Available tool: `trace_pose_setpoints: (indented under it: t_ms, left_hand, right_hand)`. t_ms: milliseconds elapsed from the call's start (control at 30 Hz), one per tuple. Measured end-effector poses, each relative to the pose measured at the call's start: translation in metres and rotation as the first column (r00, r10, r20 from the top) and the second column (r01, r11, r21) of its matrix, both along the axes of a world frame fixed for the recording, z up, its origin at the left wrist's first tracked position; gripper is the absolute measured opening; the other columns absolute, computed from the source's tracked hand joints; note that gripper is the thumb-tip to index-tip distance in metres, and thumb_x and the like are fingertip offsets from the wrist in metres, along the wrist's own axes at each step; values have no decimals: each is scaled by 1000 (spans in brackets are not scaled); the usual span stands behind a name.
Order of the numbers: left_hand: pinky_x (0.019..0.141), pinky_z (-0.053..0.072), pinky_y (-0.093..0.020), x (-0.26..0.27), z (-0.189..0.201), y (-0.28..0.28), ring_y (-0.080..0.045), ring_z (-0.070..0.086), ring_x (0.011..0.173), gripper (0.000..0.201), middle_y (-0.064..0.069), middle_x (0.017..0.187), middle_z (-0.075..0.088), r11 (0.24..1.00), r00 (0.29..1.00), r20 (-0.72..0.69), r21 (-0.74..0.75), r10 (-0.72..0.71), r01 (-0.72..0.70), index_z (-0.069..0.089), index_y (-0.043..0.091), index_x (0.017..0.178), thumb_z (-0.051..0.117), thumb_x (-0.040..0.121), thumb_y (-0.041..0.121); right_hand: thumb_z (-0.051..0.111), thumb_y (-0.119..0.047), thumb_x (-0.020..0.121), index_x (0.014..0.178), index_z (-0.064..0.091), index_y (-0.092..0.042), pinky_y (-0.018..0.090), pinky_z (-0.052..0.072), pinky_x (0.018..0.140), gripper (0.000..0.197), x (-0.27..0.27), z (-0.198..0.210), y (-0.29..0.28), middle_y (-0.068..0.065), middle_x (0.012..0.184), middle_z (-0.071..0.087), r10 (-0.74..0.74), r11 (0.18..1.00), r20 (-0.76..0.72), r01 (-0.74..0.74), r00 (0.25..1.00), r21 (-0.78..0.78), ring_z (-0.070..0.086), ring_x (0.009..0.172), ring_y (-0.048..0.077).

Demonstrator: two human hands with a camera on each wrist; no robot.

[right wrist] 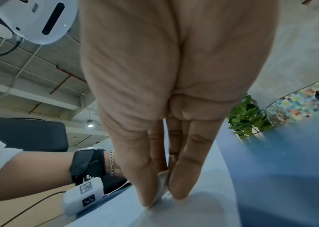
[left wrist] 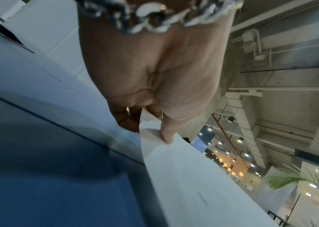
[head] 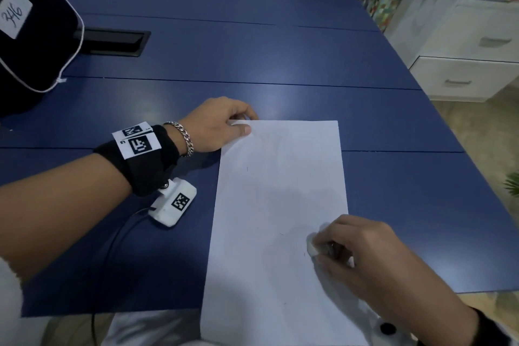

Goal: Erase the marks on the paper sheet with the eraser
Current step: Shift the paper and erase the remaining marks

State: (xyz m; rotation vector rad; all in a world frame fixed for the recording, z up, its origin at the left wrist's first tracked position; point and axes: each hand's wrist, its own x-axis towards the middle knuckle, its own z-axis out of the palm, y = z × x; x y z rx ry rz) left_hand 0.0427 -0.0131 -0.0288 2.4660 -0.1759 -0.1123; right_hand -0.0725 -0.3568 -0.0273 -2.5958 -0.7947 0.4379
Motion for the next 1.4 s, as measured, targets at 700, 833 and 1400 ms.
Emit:
trace_pose_setpoints:
  t_ms: [700,833,1400]
  left_hand:
    - [130,0,-56,-80,-11,-18,-24,-16,162,154,10,173,-27,728,907,-361,559,-218,398,-21,38,164,57,51,107]
    - [128,-6,-64,-81,-15,-18,-23,-27,159,163,12,169,-37,747,899,-387,532,-206,400,-29,34,162,57,45,109]
    - [123,-10,-73,-79,-17,-17,-21,-32,158,167,16,166,-42,746,887,-425,529,-180,405,-33,32,160,56,43,111]
  right_hand:
    - [76,-30,92,103,81,-30,17,54,79,12,103,27,83,-15,94,77,182,983,74,-178,981,-55,67,84,2]
    - [69,-20,90,99,81,-20,37,59,80,14,116,17,106,-7,89,77,156,988,142,-151,978,-40,67,81,13]
    - [64,-37,83,86,78,-20,29,54,71,22,86,18,113,-3,77,75,529,839,-42,-530,848,-122,67,68,15]
